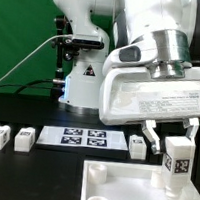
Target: Assemble one leg
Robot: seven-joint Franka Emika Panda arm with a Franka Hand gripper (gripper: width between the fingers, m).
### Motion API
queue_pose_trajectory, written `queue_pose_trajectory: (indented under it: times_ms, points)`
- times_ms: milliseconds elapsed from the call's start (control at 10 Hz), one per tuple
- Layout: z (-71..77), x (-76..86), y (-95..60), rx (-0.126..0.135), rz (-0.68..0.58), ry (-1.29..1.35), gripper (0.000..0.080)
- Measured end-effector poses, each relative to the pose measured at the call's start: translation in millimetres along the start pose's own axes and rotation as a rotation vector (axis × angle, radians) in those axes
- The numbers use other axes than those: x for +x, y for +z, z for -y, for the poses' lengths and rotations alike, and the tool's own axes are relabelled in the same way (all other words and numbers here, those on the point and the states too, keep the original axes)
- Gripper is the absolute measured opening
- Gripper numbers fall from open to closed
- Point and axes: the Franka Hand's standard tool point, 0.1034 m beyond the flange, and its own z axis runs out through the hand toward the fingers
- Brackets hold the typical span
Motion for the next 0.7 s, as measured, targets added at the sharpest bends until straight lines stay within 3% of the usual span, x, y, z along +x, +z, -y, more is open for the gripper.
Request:
queue_pose_trajectory:
  times_ms: [200,700]
  points:
    - [5.5,-3.0,3.2,0.005,0.006,-0.005,0.0293]
    - [3.7,3.1,10.8,0.005,-0.005,-0.001,0.0293]
